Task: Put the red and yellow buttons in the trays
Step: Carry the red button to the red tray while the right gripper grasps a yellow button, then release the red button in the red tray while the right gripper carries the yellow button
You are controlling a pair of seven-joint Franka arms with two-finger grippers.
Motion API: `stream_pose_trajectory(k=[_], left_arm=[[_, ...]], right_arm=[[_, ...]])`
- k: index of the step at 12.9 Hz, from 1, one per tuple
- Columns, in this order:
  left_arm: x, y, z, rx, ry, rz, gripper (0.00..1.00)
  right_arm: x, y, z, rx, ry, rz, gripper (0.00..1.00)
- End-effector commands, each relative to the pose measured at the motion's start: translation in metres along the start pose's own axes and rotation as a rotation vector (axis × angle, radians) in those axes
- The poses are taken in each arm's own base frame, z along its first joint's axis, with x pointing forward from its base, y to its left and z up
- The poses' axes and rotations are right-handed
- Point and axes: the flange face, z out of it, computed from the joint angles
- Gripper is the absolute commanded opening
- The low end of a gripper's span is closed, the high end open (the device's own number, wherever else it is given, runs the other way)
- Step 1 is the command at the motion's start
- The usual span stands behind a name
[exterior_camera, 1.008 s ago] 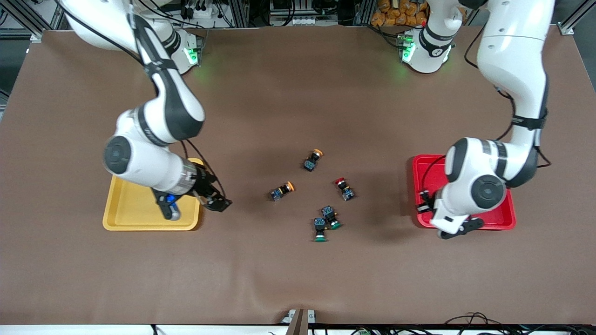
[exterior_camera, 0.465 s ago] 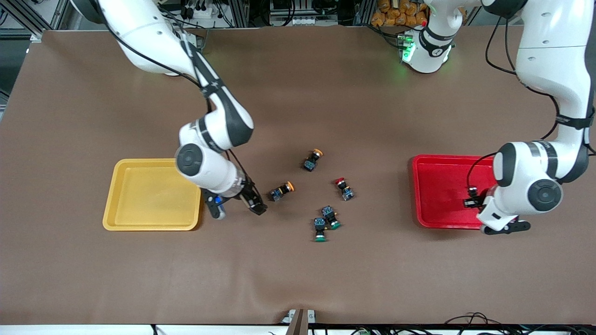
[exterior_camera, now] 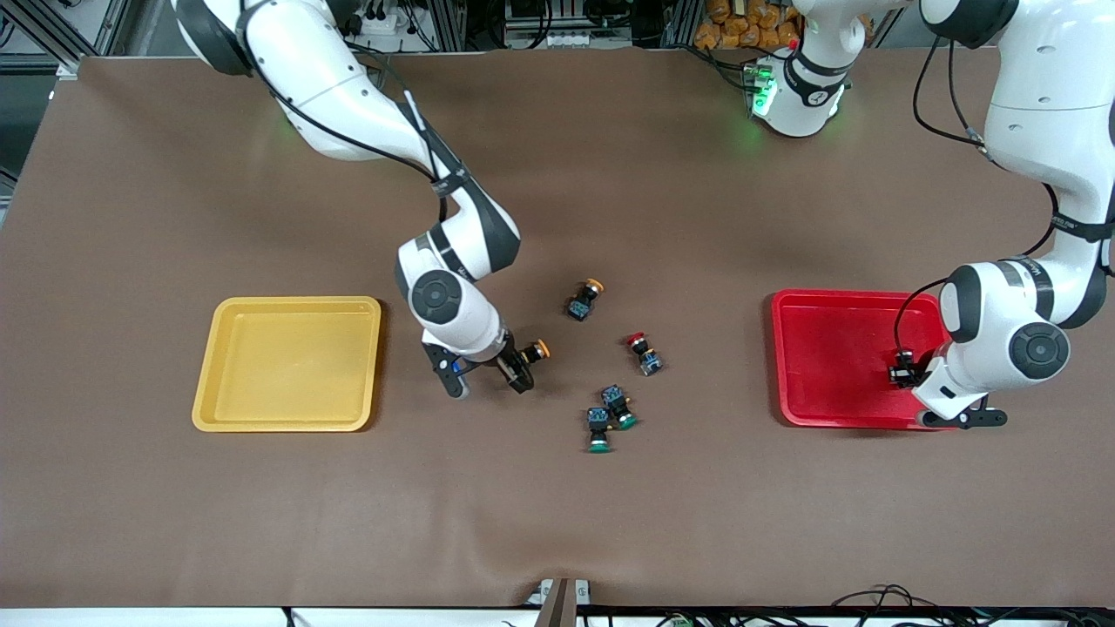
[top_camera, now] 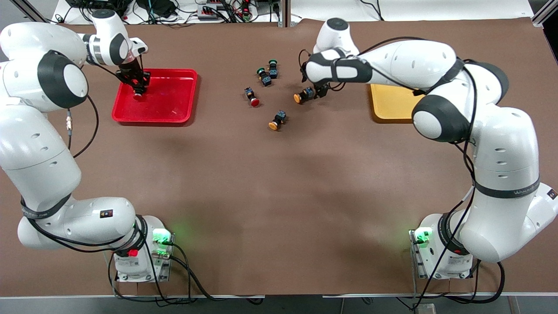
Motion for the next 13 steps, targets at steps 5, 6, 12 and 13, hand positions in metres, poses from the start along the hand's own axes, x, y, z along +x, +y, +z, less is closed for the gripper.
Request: stream_pose_trajectory(k=[5, 6, 12, 13], left_arm=[[0.004, 0.002, -0.044, 0.022, 0.068, 0.07, 0.89], [0.005, 0.006, -0.06, 0.023, 0.091, 0.068, 0.92], [0.005, 0.092, -0.111, -0.062, 0.132, -0.083, 1.0], [0.005, 0.114, -0.114, -0.084, 0.132, -0.115, 1.0]], right_arm=[[0.01, -0.016, -0.009, 0.028, 0.055, 0.021, 0.0], [0.017, -0.018, -0.017, 0.013, 0.054, 0.03, 0.0], [0.094, 0.003, -0.117, -0.253, -0.008, -0.122, 0.0], [0.114, 0.014, -0.142, -0.289, -0.032, -0.183, 0.0]])
